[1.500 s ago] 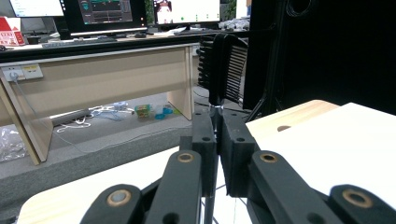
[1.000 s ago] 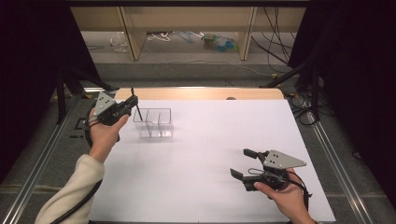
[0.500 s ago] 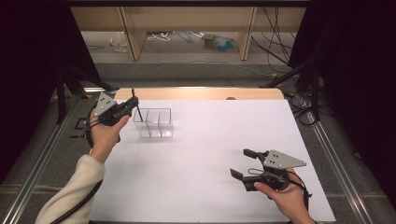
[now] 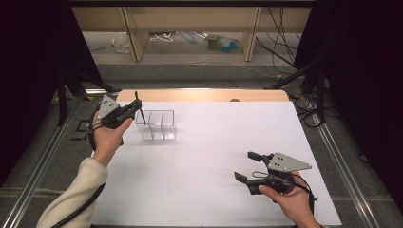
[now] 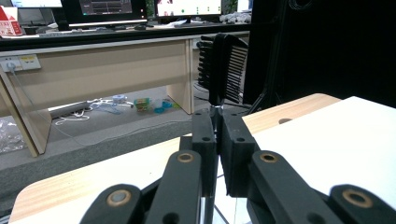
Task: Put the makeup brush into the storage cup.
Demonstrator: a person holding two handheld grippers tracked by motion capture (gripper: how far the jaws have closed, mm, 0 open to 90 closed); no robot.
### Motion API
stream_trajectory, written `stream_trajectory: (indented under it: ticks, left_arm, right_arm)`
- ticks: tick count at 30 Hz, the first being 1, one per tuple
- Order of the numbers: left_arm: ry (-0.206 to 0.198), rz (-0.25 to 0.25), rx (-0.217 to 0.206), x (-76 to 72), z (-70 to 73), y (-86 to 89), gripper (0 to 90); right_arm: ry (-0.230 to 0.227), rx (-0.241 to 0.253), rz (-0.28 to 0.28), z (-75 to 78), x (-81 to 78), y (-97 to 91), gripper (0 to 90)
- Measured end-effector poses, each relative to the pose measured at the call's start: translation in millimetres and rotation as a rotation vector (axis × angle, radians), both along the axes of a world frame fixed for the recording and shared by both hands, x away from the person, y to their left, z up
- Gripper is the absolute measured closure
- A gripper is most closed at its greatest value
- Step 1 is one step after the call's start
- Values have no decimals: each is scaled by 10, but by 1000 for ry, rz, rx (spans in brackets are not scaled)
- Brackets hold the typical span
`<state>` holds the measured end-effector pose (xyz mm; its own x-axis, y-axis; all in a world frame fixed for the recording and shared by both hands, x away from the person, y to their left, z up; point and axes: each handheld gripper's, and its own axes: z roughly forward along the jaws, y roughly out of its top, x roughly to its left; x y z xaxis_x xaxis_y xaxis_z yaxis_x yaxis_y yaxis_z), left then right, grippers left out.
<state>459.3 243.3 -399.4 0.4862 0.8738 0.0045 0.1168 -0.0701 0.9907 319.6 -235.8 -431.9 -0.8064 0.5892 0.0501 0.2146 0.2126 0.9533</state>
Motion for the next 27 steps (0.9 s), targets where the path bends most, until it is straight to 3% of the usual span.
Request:
stream_trajectory:
  ticks: [14, 19, 21, 27]
  left_arm:
    - [4, 1, -3, 8, -27, -5, 850]
    - [1, -1, 9, 13, -35, -4, 850]
    - [6, 0, 5, 12, -42, -9, 850]
    - [10, 1, 7, 18, -61, -4, 850]
  right_arm:
    - [-1, 0, 0, 0, 0, 0, 169]
    - [23, 0, 0, 1, -13, 3, 169]
    - [1, -6, 4, 0, 1, -3, 169]
    - [-1, -2, 1, -2, 2, 0, 169]
